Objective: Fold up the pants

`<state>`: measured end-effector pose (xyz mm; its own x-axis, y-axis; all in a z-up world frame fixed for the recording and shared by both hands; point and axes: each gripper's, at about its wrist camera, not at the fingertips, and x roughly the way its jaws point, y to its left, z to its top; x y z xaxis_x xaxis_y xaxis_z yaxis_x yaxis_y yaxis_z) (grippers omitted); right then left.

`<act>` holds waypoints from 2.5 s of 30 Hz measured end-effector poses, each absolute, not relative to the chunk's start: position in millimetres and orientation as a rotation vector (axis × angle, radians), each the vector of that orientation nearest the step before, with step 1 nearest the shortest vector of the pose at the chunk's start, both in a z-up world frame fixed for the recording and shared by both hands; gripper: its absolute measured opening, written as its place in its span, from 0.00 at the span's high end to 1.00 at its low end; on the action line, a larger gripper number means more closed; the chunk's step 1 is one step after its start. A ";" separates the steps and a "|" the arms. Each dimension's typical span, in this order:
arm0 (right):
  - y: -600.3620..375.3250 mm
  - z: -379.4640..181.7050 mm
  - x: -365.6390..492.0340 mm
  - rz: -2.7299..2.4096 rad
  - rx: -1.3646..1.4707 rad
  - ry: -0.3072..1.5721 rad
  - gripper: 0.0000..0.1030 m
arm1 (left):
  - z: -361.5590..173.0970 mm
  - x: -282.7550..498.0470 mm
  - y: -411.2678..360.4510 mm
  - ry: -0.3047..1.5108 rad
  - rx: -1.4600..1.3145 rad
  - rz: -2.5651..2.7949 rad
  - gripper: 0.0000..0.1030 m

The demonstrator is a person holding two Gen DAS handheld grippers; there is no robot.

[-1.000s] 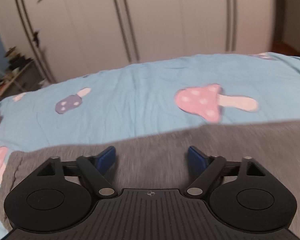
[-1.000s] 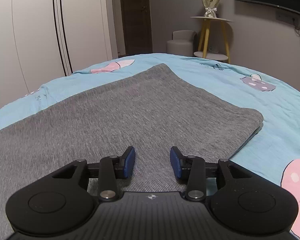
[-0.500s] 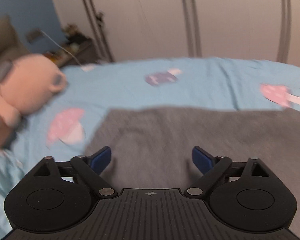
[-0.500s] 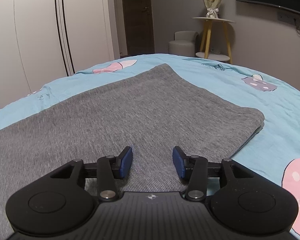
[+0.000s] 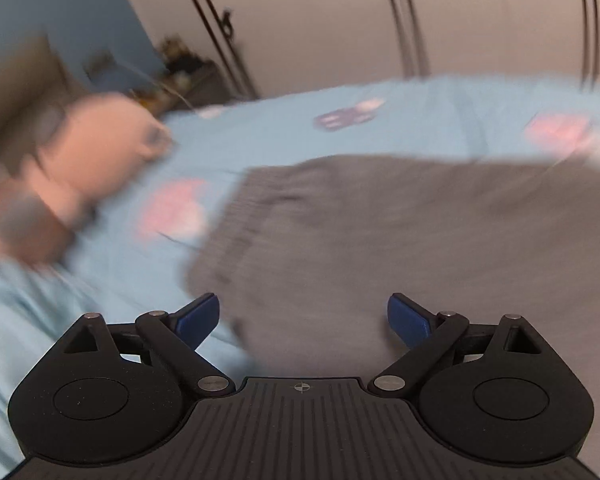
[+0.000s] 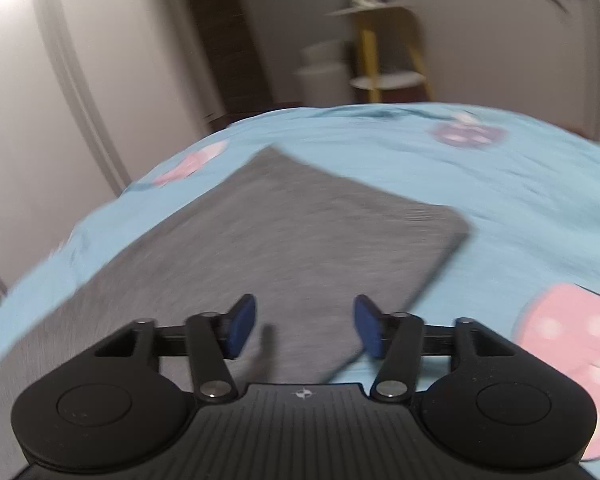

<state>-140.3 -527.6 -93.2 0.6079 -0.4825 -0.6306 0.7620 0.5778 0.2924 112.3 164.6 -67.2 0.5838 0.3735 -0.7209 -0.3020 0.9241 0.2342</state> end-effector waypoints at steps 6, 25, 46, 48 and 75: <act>-572.0 -108.0 -182.8 -0.831 0.699 0.516 0.29 | -78.4 94.4 172.3 0.910 -0.276 0.290 0.02; -583.2 -113.5 -154.4 -0.739 0.611 0.501 0.31 | -101.4 100.8 193.5 1.054 -0.394 0.388 0.02; -622.9 -139.7 -203.7 -0.590 1.067 0.278 0.59 | -106.4 106.2 197.4 1.059 -0.411 0.381 0.02; -627.1 -140.3 -205.0 -0.565 1.078 0.286 0.59 | -106.3 106.2 197.4 1.059 -0.411 0.381 0.02; -628.1 -141.9 -156.2 -0.555 1.112 0.342 0.78 | -108.5 107.3 197.2 1.060 -0.415 0.380 0.02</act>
<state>-156.2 -628.1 -141.9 0.8154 -0.2485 -0.5228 0.5787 0.3291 0.7462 107.3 197.2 -108.5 0.4390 0.1006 -0.8929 -0.4896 0.8600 -0.1438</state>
